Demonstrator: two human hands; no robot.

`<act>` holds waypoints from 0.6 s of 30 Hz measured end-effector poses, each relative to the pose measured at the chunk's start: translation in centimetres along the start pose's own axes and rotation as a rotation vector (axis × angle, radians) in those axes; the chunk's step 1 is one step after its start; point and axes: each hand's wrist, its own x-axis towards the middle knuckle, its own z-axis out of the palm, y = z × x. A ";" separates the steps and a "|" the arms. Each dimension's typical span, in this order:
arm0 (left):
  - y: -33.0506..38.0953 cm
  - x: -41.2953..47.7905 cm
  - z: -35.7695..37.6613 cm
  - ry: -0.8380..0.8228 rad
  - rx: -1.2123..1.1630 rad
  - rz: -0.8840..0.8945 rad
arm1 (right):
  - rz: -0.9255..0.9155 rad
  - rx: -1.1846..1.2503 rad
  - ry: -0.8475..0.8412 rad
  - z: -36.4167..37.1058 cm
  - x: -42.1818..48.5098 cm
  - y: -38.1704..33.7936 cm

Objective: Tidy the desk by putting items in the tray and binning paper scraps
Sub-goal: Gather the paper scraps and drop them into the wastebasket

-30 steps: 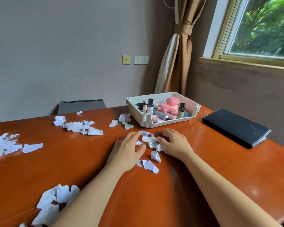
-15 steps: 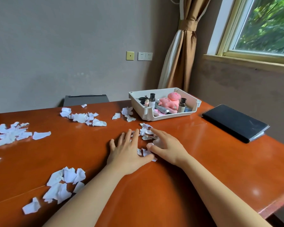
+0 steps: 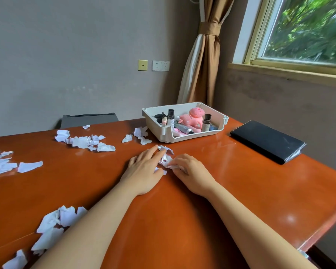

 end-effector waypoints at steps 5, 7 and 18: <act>0.0 0.4 0.0 -0.021 -0.001 0.011 | 0.055 0.099 0.054 -0.1 0.1 0.0; 0.2 0.3 -0.1 -0.003 0.005 0.003 | 0.089 0.076 0.093 0.0 0.1 0.2; 0.2 3.0 0.1 -0.048 -0.016 0.064 | 0.161 -0.010 0.087 -0.2 0.2 0.1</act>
